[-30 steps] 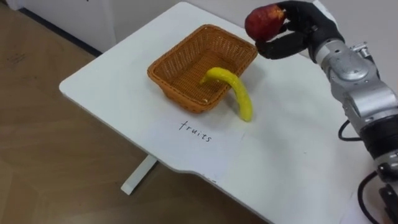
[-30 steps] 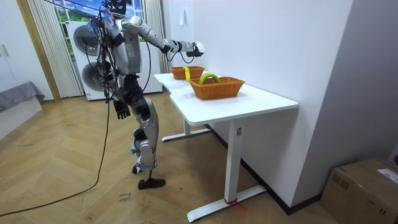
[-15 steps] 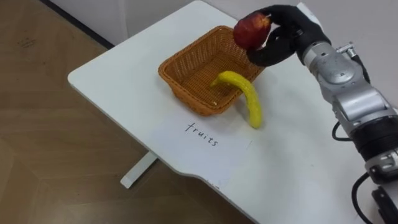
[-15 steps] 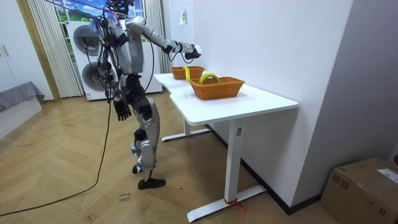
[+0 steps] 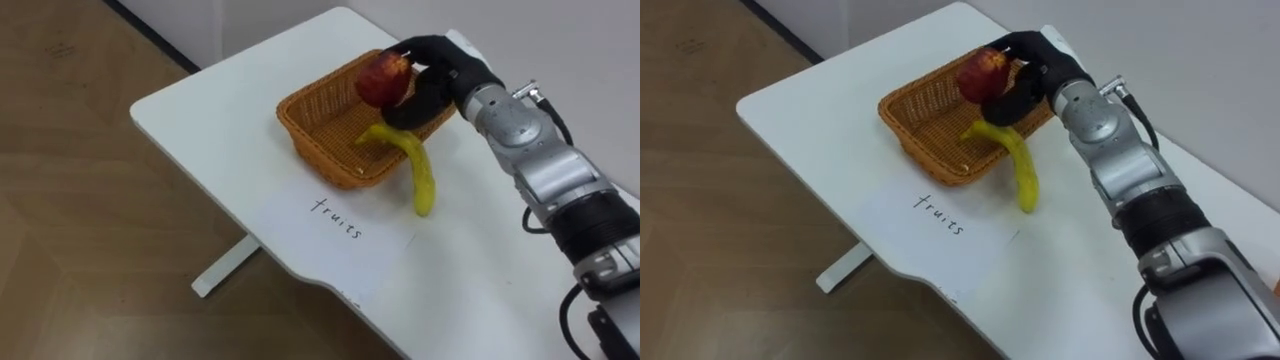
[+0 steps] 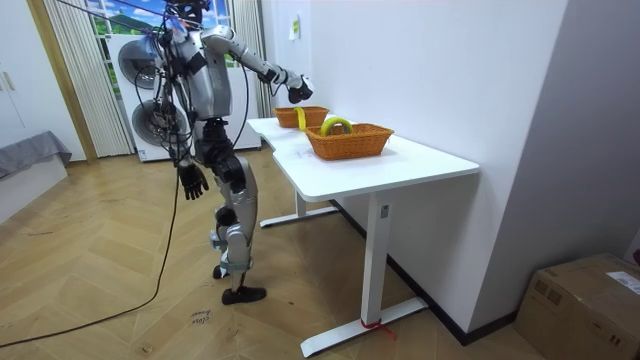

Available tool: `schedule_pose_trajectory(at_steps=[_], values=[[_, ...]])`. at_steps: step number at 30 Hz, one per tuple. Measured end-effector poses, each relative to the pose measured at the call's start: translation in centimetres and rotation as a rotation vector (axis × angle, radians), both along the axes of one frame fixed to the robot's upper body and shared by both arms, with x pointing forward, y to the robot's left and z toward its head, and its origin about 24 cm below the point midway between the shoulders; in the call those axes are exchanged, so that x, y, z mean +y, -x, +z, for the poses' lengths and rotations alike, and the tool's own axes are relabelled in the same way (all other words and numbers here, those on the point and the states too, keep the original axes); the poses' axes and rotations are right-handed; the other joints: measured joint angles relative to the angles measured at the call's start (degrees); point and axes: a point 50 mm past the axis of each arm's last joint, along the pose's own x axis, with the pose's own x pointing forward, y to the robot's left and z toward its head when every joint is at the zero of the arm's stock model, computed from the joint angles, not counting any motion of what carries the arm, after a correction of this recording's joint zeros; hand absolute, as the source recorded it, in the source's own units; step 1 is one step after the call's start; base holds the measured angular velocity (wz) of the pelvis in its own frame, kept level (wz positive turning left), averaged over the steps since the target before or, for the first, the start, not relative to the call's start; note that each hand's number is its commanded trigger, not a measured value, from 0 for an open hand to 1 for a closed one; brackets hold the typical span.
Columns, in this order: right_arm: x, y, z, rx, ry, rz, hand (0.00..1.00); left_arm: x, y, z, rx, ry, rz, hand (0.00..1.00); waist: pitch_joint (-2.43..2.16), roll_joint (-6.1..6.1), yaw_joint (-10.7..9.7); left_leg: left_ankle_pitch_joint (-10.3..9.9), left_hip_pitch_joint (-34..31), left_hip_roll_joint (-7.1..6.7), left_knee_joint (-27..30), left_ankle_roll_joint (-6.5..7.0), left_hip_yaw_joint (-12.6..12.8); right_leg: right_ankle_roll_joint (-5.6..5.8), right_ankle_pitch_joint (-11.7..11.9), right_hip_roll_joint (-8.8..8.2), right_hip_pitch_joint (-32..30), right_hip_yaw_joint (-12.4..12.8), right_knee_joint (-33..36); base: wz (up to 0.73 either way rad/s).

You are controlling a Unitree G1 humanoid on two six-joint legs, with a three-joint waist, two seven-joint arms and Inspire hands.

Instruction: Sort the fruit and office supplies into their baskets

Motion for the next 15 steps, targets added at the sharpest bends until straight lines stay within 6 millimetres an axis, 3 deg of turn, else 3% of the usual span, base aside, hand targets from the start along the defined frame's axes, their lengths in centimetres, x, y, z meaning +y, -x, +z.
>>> schedule_pose_trajectory(at_steps=[2, 5, 6, 7, 8, 15], values=[[-0.01, 0.00, -0.01, 0.000, 0.000, 0.000, 0.82, 0.10, 0.06, 0.03, 0.003, 0.002, -0.002, 0.00, 0.13, 0.18, 0.0, -0.1, 0.0, -0.08, 0.1, -0.20, -0.1, 0.00, 0.0, -0.03, 0.0, 0.0, 0.0, 0.00], [-0.01, 0.00, -0.01, 0.000, 0.000, 0.000, 0.56, 0.11, 0.10, 0.02, 0.007, 0.003, -0.002, 0.00, 0.33, 0.47, 0.0, -0.2, -0.2, -0.32, 0.4, -0.25, -0.5, 0.00, 0.0, -0.05, 0.0, 0.0, 0.0, 0.00], [-0.01, 0.00, -0.01, 0.000, 0.000, 0.000, 0.29, 0.11, 0.11, 0.02, 0.008, 0.003, -0.002, 0.00, 0.36, 0.52, 0.0, -0.2, -0.2, -0.33, 0.5, -0.24, -0.6, 0.00, 0.0, -0.05, 0.0, 0.0, 0.0, 0.00], [-0.01, 0.00, -0.01, 0.000, 0.000, 0.000, 0.20, 0.12, 0.13, 0.02, 0.010, 0.002, -0.001, 0.00, 0.38, 0.58, 0.0, -0.2, -0.3, -0.35, 0.7, -0.16, -0.6, 0.00, 0.0, -0.05, 0.0, 0.0, 0.0, 0.00], [-0.01, 0.00, -0.01, 0.000, 0.000, 0.000, 0.00, 0.12, 0.14, 0.02, 0.011, 0.002, -0.001, 0.00, 0.37, 0.61, 0.0, -0.2, -0.3, -0.38, 0.8, -0.04, -0.7, 0.00, 0.0, -0.04, 0.0, 0.0, 0.0, 0.00], [-0.01, 0.00, 0.00, 0.000, -0.001, 0.000, 0.00, 0.16, 0.11, 0.03, 0.011, 0.001, -0.002, 0.00, 0.25, 0.59, -0.1, -0.2, 0.1, -0.36, 0.9, 0.06, -0.6, 0.02, 0.0, -0.05, 0.2, 0.1, 0.0, 0.00]])
